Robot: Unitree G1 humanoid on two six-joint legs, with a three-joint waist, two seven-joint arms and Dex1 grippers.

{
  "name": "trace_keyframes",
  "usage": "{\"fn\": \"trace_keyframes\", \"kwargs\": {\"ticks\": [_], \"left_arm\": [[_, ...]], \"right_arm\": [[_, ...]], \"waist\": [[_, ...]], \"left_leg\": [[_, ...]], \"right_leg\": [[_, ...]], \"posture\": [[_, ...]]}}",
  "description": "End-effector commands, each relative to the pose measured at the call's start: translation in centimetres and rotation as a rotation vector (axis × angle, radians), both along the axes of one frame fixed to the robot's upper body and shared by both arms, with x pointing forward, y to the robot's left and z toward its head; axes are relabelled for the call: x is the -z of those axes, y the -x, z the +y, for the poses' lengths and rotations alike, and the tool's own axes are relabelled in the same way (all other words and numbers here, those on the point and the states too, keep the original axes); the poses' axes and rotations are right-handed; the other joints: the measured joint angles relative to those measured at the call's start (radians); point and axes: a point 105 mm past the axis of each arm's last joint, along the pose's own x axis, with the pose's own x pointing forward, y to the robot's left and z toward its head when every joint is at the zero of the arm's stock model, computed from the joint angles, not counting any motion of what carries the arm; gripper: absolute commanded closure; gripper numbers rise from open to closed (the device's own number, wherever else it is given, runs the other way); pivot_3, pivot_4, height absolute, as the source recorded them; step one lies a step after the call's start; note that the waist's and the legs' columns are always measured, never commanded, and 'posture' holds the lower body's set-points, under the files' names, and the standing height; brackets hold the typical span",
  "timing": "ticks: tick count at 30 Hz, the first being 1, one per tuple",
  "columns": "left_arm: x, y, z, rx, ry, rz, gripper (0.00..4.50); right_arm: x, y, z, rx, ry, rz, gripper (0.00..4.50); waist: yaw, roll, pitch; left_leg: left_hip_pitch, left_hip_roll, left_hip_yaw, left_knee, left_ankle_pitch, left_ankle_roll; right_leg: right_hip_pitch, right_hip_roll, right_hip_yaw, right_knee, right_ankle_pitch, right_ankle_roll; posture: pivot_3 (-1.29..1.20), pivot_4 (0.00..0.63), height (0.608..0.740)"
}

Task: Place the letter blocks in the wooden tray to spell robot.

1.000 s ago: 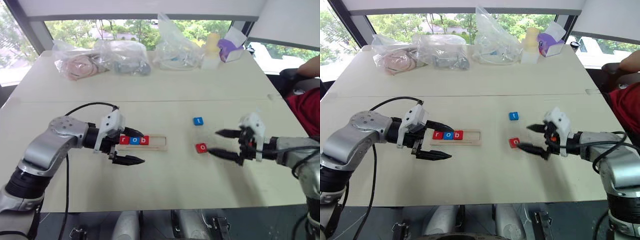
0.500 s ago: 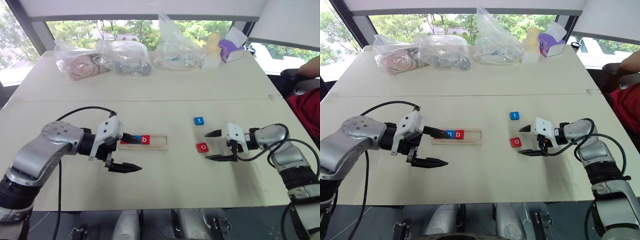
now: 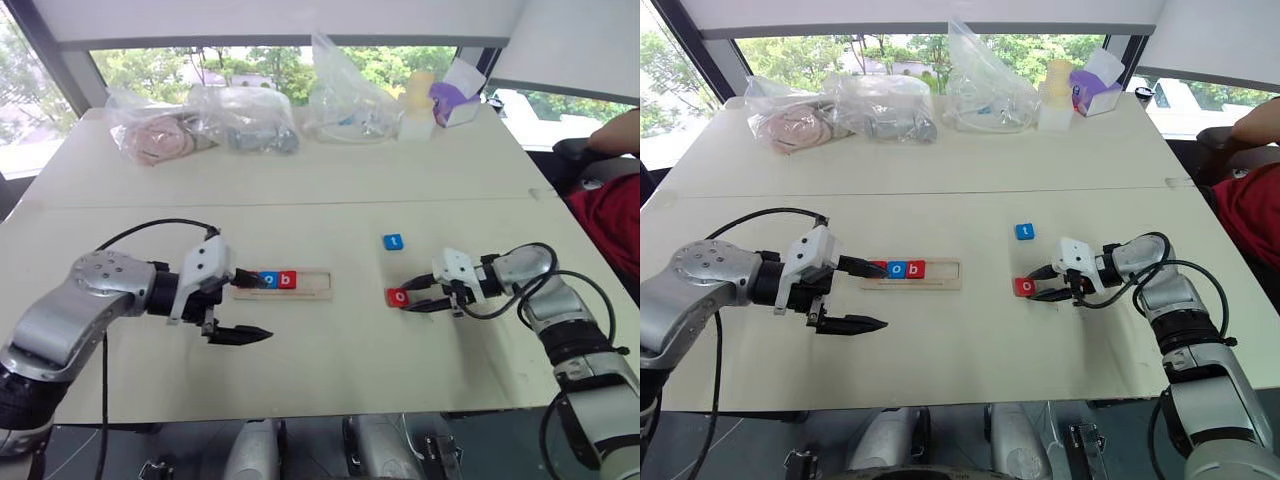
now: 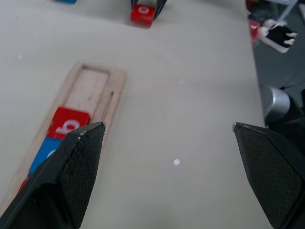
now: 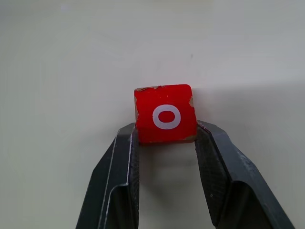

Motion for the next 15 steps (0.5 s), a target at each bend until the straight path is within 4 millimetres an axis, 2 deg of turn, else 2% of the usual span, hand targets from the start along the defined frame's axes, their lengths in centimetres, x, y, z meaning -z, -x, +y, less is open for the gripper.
{"fn": "trace_keyframes", "kwargs": {"ticks": [1,4,6,11,15], "left_arm": [[-0.8,-0.8,1.4,-0.042,-0.023,-0.059,0.0],[-1.2,-1.4,3.1,-0.103,-0.045,-0.07,0.0],[-1.5,-1.5,3.9,-0.124,-0.054,-0.069,0.0],[-1.7,-1.7,4.4,-0.148,-0.06,-0.075,0.0],[-1.7,-1.8,4.1,-0.16,-0.042,-0.084,0.0]], "right_arm": [[-3.7,-0.4,2.3,-0.007,-0.091,-0.016,3.4],[-5.8,-1.2,5.6,0.034,-0.153,-0.01,3.4],[-6.3,-2.1,7.3,0.067,-0.139,-0.043,3.4],[-5.6,-2.9,10.5,0.061,-0.058,-0.093,3.4],[-5.0,-3.0,12.5,0.053,-0.03,-0.093,3.4]], "waist": [[0.001,0.001,0.0],[-0.001,0.001,0.0],[-0.001,0.001,0.0],[0.01,0.001,0.0],[0.009,0.001,0.0]], "left_leg": [[0.0,0.0,0.0,0.0,0.0,0.0],[-0.001,0.0,0.0,-0.001,0.0,0.0],[-0.001,0.001,0.0,-0.001,0.0,0.0],[-0.003,-0.001,-0.001,-0.002,0.0,0.0],[-0.018,-0.002,-0.001,0.003,0.0,-0.001]], "right_leg": [[0.0,0.0,0.0,0.0,0.0,0.001],[-0.001,-0.001,0.0,0.0,0.001,0.002],[-0.002,-0.001,0.0,0.0,0.002,0.002],[-0.004,-0.002,-0.002,0.0,0.001,0.0],[-0.018,-0.003,-0.002,0.004,0.002,0.003]], "posture": [[0.0,0.15,0.735],[0.0,0.15,0.735],[0.0,0.15,0.735],[0.0,0.15,0.735],[0.0,0.15,0.735]]}}
